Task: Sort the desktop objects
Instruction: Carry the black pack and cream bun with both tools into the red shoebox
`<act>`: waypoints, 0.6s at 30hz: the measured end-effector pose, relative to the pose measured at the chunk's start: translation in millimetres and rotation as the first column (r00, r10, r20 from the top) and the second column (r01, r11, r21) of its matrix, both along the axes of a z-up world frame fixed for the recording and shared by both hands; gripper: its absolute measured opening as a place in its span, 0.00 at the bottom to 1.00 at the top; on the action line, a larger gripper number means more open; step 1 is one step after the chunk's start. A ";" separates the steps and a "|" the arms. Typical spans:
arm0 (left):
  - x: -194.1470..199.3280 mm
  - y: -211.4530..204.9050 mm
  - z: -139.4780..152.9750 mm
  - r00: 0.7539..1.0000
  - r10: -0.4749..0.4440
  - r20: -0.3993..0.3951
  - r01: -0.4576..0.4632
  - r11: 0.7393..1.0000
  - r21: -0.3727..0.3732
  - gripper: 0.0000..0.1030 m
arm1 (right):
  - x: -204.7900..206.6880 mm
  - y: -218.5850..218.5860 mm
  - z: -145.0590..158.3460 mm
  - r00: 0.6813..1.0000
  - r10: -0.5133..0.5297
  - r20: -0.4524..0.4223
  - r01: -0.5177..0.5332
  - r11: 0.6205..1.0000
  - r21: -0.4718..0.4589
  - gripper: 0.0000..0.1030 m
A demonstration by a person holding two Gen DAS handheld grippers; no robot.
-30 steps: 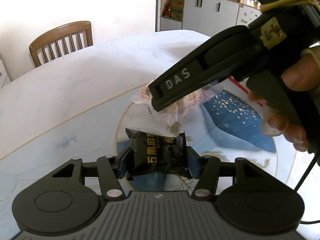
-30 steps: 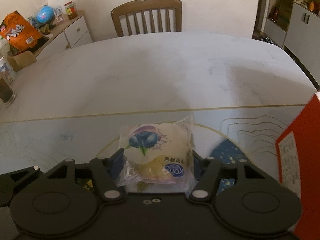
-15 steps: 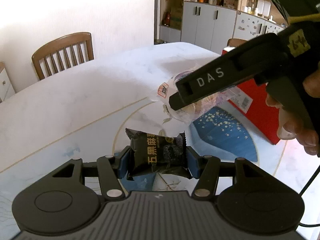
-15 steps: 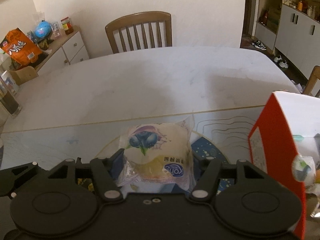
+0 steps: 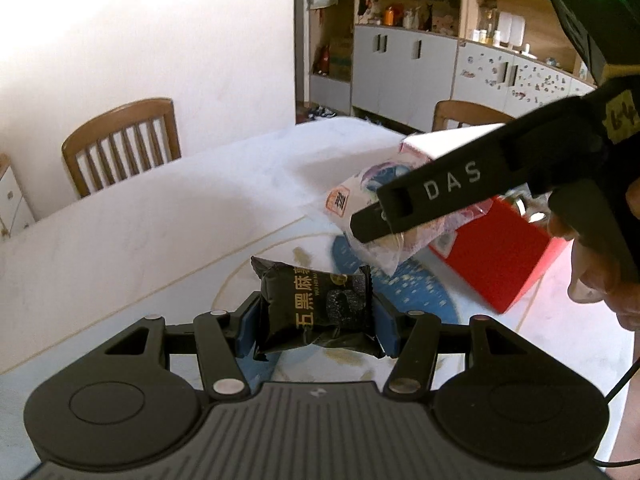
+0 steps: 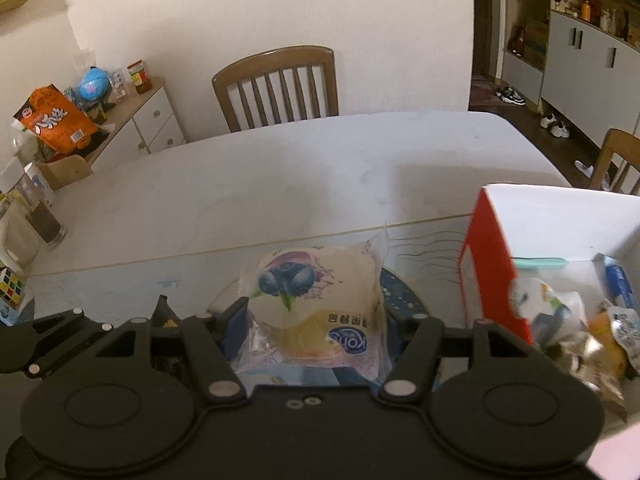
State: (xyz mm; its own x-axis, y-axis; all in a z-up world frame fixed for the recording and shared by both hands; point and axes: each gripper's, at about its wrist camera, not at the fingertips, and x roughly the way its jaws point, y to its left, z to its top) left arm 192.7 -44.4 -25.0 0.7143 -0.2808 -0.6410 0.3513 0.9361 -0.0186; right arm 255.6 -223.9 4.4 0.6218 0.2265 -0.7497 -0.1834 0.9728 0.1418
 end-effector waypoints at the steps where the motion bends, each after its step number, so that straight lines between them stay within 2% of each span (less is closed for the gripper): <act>1: -0.6 -4.1 3.9 1.000 -0.006 0.006 0.006 1.000 0.000 0.55 | -2.0 -3.3 2.2 1.000 -0.003 0.003 0.003 1.000 -0.001 0.63; 12: 0.8 -49.4 30.0 0.998 -0.045 0.045 0.046 0.999 -0.017 0.55 | -23.6 -51.7 24.2 0.999 -0.035 0.028 0.035 0.999 0.016 0.63; 18: 3.5 -69.6 24.8 0.998 -0.037 0.049 0.036 0.999 0.021 0.55 | -30.9 -87.4 29.2 0.998 -0.053 0.037 0.053 0.998 0.015 0.63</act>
